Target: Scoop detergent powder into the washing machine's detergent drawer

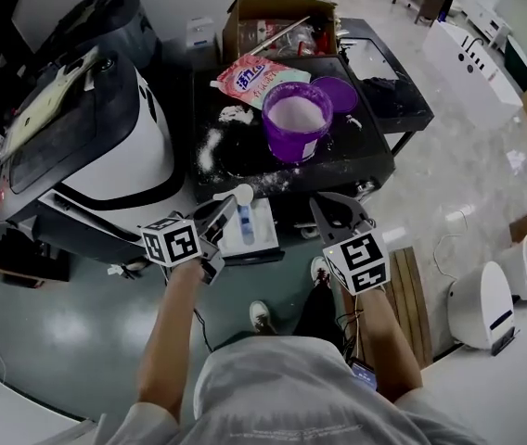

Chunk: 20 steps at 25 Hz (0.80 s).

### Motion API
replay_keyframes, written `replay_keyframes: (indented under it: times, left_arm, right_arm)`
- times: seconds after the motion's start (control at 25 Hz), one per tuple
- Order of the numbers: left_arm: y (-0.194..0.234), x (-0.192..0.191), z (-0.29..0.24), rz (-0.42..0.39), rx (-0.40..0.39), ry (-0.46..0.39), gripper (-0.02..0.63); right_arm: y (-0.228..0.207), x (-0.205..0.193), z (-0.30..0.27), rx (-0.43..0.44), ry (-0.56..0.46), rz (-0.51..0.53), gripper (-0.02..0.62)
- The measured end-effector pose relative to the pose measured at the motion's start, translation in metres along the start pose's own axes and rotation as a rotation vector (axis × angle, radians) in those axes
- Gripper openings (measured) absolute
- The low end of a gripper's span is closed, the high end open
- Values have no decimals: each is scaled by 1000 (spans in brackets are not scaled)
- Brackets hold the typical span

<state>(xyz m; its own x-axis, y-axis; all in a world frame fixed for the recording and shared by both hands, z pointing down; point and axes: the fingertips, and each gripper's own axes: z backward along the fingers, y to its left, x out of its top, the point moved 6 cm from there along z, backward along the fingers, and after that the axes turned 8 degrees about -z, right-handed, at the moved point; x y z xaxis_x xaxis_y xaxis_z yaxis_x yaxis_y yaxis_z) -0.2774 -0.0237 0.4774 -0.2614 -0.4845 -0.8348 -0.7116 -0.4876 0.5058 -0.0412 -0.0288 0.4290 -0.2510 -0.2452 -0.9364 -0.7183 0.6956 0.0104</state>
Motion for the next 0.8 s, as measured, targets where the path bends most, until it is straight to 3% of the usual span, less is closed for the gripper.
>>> replay_keyframes:
  times: [0.64,0.8]
  left_arm:
    - [12,-40,-45,-266,48,230,15]
    - [12,-55,-54,-381,52,326,15]
  right_arm:
    - [-15,-63,-25,7,85,-139,5]
    - [-16,-73,-34,18,93,-152,5]
